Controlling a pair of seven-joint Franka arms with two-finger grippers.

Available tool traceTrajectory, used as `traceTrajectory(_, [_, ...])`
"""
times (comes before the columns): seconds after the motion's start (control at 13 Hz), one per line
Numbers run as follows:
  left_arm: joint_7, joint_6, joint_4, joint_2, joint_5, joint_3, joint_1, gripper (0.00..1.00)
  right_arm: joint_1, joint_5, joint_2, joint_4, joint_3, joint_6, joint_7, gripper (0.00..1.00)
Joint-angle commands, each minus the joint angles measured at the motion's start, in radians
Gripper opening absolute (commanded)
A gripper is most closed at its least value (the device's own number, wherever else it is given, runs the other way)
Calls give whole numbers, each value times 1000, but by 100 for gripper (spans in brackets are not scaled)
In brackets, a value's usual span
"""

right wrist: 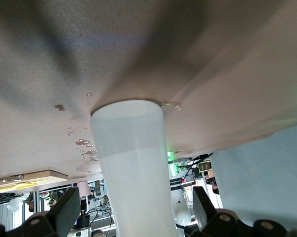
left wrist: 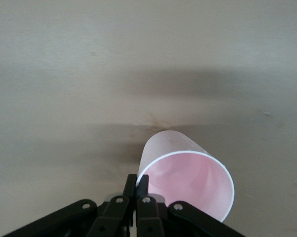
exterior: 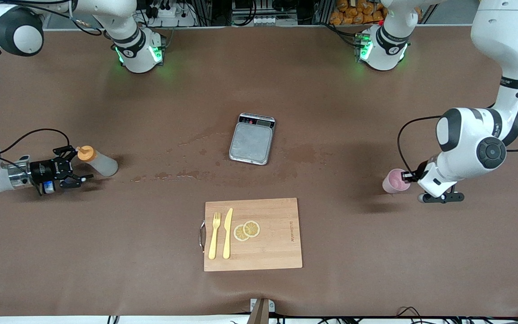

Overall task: Add sauce to pink cup with both arms
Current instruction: 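Place the pink cup on the silver scale with the left gripper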

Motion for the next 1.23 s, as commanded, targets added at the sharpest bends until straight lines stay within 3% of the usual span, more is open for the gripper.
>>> traceTrajectory(0.0, [-118,-50,-8,-67,-15,-110,-8,0,-1,21,38,22,1,-12,4,100])
traceTrajectory(0.38, [-477,-50,30,-69,-5,-351,-36,0,-3,53,64,22,0,-9,-19,100])
traceTrajectory(0.61, [-742,-50,81,-40,-3,-361,-190,0,-3,55,84,22,0,-10,-57,100])
traceTrajectory(1.15, [-1056,-43,139,25,104,-359,-401,0,17,83,85,-21,1,-15,-71,100])
